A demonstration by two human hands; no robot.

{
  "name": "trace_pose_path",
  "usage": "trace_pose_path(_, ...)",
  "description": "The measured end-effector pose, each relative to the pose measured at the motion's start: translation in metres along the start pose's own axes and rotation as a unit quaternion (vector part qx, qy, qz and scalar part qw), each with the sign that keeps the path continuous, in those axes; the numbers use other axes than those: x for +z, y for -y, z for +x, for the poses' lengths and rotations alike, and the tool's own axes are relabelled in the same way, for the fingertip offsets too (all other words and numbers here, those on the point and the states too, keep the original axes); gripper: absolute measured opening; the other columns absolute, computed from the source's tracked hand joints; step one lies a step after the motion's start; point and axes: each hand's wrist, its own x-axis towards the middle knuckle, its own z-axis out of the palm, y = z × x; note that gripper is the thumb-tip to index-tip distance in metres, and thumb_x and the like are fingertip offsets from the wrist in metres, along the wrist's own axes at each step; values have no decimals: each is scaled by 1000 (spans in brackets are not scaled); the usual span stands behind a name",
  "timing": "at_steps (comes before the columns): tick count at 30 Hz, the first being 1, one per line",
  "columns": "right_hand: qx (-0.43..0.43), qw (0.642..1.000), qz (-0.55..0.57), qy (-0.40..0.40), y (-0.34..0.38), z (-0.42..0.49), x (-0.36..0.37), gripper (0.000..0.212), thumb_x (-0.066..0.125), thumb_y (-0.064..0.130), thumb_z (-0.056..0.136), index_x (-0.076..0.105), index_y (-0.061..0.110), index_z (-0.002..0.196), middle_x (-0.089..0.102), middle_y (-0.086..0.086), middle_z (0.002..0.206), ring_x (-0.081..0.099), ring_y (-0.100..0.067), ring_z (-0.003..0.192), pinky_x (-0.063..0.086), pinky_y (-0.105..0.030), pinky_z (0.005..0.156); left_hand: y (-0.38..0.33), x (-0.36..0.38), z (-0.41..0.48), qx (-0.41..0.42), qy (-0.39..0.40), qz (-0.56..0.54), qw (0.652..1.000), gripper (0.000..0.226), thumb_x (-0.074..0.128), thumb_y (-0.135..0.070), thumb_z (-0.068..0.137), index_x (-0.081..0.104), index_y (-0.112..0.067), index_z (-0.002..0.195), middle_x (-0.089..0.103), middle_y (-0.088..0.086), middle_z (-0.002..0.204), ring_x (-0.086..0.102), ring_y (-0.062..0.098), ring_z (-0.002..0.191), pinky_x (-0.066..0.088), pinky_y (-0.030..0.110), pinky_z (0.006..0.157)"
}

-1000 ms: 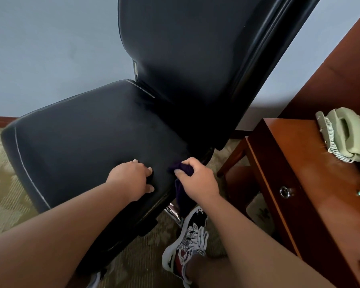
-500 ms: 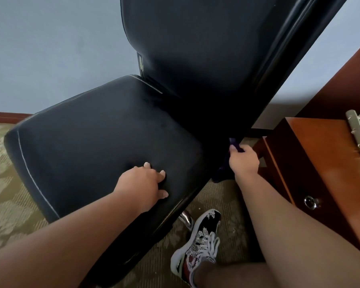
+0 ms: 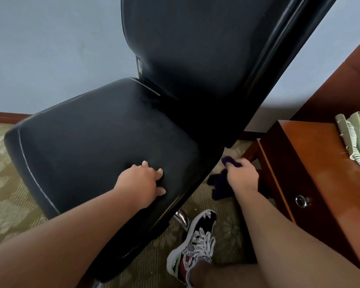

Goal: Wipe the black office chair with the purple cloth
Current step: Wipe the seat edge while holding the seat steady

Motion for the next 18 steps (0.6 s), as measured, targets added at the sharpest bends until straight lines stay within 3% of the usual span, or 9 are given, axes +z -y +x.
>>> trace_pose_path(3, 36, 998, 51, -12, -15, 10, -18, 21, 63, 43, 93, 66, 27, 107, 65, -1, 99, 63, -24, 87, 55, -38, 76, 1, -1, -1, 2, 7, 3, 1000, 65, 43, -57, 100, 20, -37, 158, 16, 11, 165, 32, 34, 145, 40, 40, 111)
trace_pose_path(5, -29, 994, 108, -22, -1, 17, -20, 19, 64, 46, 91, 67, 30, 102, 67, 1, 99, 65, -23, 93, 55, -42, 82, 3, -3, -1, 2, 6, 6, 1000, 65, 45, -57, 99, 23, -37, 157, 25, 11, 161, 40, 32, 140, 43, 38, 106)
trace_pose_path(7, -89, 986, 140, -9, 22, 15, -17, 18, 66, 43, 91, 69, 29, 103, 69, 5, 98, 65, -17, 93, 54, -38, 83, 4, -5, 0, 5, 6, 13, 1000, 65, 47, -57, 98, 27, -36, 156, 32, 10, 157, 47, 29, 133, 46, 37, 102)
trace_pose_path(10, -151, 986, 68, 13, 40, 9, -1, 22, 66, 44, 92, 68, 30, 110, 66, 9, 100, 61, -11, 90, 50, -32, 82, 6, -4, 1, 8, 8, 20, 1000, 64, 47, -58, 98, 28, -37, 155, 33, 9, 156, 48, 27, 131, 48, 38, 100)
trace_pose_path(12, -115, 993, 29, 1, 32, 7, 9, 25, 61, 48, 94, 64, 32, 113, 64, 6, 101, 61, -16, 90, 52, -35, 81, 7, -3, -1, 9, 7, 15, 1000, 64, 47, -58, 98, 27, -38, 156, 30, 9, 159, 45, 28, 134, 46, 39, 103)
trace_pose_path(15, 14, 998, 47, -29, 8, 8, 11, 23, 57, 45, 96, 63, 27, 109, 66, -2, 105, 64, -25, 93, 56, -43, 86, 8, -1, -3, 8, 5, 3, 1000, 64, 47, -57, 99, 24, -40, 156, 22, 9, 164, 38, 30, 141, 42, 40, 108)
trace_pose_path(18, 12, 996, 80, -33, 7, 5, 8, 19, 58, 44, 96, 62, 28, 106, 65, 1, 102, 64, -24, 95, 55, -42, 87, 8, -1, -3, 7, 6, 2, 1000, 65, 48, -57, 99, 24, -40, 156, 20, 10, 164, 36, 32, 143, 40, 40, 110)
